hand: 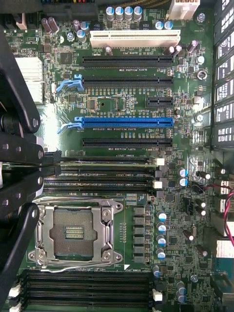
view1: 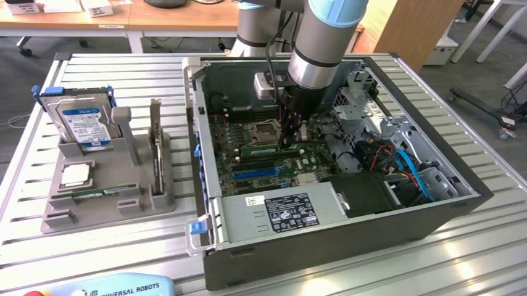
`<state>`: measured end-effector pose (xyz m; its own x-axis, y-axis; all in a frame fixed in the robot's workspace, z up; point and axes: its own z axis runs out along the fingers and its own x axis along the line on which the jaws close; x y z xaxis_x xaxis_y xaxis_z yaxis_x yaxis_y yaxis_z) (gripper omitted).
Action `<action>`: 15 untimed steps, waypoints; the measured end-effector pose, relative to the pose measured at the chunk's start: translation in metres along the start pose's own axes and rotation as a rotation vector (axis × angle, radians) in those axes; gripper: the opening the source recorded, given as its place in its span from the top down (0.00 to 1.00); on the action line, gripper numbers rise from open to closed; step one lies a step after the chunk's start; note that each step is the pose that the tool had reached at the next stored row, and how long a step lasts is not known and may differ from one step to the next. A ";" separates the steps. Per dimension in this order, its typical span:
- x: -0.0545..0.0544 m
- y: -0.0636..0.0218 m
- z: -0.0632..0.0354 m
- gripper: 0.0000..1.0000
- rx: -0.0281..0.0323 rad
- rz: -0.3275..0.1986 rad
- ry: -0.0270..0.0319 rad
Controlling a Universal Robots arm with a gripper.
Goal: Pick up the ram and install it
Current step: 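Insert the ram into the slot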
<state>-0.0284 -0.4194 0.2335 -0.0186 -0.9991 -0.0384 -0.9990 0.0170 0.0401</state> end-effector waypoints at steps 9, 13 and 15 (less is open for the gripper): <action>0.001 0.0002 0.0000 0.88 0.0000 0.000 0.0000; 0.001 0.0002 0.0000 0.88 0.0000 -0.002 0.0002; 0.001 0.0002 -0.0001 0.88 -0.0002 -0.005 0.0003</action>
<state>-0.0286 -0.4202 0.2336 -0.0137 -0.9992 -0.0382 -0.9991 0.0122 0.0401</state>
